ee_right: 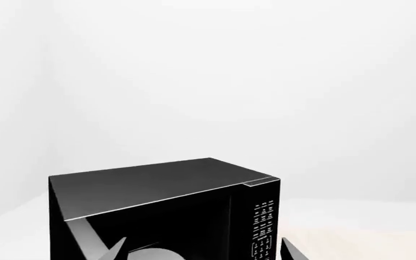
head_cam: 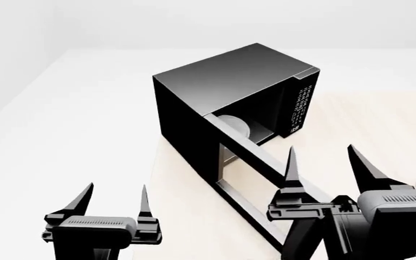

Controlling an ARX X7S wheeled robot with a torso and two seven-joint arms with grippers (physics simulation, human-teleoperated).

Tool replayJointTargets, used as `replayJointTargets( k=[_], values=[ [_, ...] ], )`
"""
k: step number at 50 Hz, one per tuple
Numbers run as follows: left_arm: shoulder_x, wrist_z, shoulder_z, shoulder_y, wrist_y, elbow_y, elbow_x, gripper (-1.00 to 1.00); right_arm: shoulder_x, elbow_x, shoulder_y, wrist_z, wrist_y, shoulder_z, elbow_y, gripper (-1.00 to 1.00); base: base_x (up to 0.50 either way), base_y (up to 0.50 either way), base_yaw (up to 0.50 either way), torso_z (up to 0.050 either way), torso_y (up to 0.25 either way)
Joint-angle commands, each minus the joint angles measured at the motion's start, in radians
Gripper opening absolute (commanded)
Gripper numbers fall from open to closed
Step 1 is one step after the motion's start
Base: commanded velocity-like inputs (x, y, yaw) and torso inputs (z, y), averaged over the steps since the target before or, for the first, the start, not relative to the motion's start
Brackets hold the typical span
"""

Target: Close the microwave.

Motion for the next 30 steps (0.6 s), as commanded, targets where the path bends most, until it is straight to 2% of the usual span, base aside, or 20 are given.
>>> replayJointTargets(
  k=[1, 18, 30],
  values=[
    [-0.001, -0.001, 0.006, 0.000, 0.017, -0.018, 0.002, 1.00, 0.016, 0.034, 0.028, 0.030, 0.050, 0.006, -0.026, 1.00, 0.23, 0.00, 0.00, 0.000, 0.000],
    [-0.002, -0.001, 0.015, 0.008, 0.057, -0.050, 0.009, 1.00, 0.041, 0.044, 0.029, 0.051, 0.023, -0.006, -0.021, 1.00, 0.00, 0.00, 0.00, 0.000, 0.000],
    [-0.006, -0.004, 0.017, 0.008, 0.059, -0.050, 0.006, 1.00, 0.062, 0.081, 0.100, 0.079, 0.089, -0.041, -0.046, 1.00, 0.00, 0.00, 0.00, 0.000, 0.000]
  ],
)
